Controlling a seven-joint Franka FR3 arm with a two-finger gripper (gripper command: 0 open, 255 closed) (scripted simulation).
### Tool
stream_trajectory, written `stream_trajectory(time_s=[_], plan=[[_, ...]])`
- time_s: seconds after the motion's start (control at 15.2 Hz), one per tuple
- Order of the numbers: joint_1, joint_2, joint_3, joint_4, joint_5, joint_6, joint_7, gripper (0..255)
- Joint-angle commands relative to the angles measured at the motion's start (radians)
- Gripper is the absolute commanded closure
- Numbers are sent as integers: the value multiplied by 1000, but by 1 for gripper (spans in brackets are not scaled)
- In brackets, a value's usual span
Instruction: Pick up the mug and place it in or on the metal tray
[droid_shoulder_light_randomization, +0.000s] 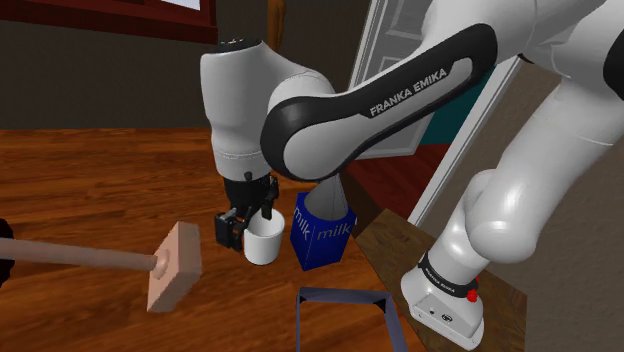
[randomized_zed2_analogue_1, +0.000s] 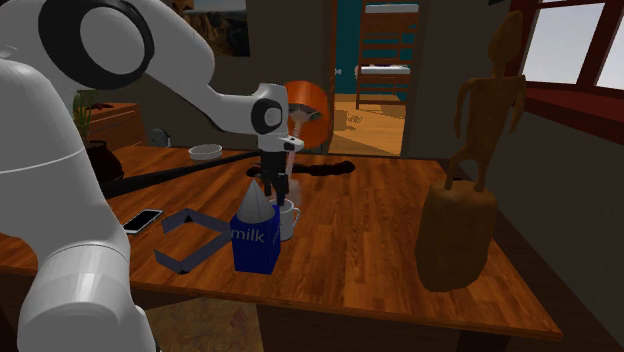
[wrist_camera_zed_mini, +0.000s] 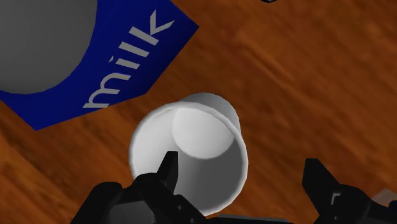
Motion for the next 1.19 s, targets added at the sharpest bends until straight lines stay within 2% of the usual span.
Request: stream_trajectory(time_s=[0.0, 0.2, 0.73, 0.79, 1.12], plan=[[2, 18, 3, -14, -11, 28, 12, 0], [2, 42, 3, -42, -28, 77, 25, 0], [2, 42, 3, -42, -28, 77, 25, 0], [2, 42, 3, -42, -28, 77, 25, 255], [2, 42, 3, -42, -28, 77, 24, 255]])
